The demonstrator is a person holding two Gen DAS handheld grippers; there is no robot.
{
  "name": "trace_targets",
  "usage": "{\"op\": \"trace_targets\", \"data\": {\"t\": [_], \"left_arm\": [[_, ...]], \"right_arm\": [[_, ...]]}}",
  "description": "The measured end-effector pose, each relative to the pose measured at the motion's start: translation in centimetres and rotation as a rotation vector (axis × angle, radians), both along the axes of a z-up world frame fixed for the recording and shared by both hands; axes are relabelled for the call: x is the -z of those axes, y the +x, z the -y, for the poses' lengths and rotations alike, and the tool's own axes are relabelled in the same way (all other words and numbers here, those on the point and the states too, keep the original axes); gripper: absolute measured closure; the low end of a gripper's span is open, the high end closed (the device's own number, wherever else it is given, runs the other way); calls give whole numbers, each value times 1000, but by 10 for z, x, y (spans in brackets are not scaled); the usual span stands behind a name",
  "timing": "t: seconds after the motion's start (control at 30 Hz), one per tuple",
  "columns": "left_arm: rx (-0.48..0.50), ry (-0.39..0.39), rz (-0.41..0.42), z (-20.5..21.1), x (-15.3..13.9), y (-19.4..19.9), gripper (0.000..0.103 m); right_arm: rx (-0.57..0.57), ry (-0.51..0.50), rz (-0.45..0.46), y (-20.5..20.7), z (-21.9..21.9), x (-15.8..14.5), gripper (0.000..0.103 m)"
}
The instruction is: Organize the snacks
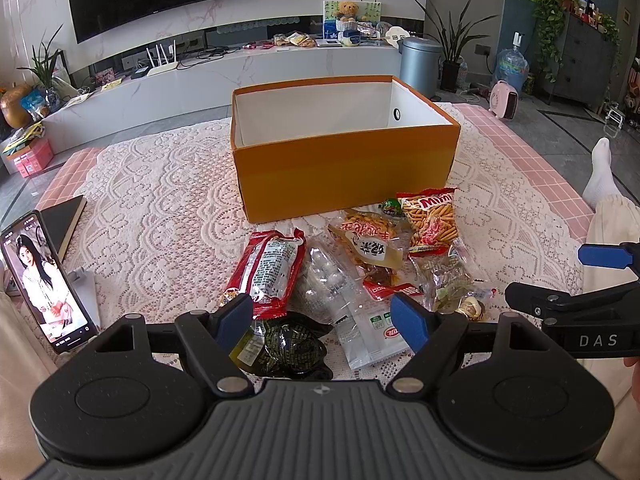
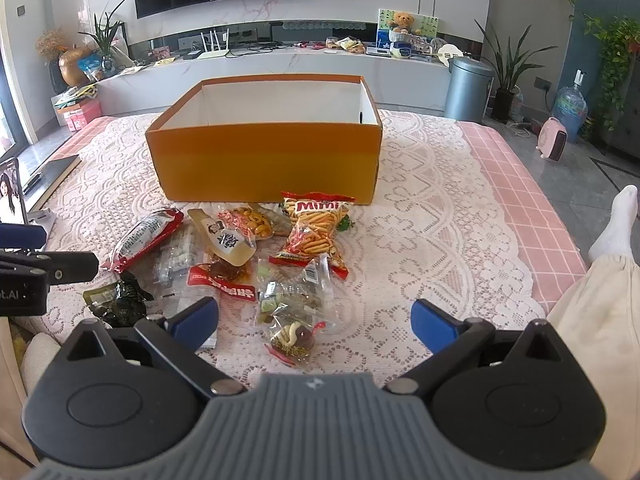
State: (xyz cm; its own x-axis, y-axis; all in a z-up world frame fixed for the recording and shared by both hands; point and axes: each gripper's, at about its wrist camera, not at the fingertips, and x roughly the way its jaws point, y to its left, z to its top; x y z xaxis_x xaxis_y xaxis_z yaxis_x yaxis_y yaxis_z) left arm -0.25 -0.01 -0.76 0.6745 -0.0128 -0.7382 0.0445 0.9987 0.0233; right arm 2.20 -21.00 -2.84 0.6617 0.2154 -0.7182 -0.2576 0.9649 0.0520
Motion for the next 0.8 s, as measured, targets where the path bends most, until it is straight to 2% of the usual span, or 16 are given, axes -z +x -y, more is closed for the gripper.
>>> {"op": "trace_targets", "data": {"t": [0.8], "left_arm": [[0,1,-1,0,0,0,11]], "right_arm": [[2,-2,-4,1,2,2,4]]}}
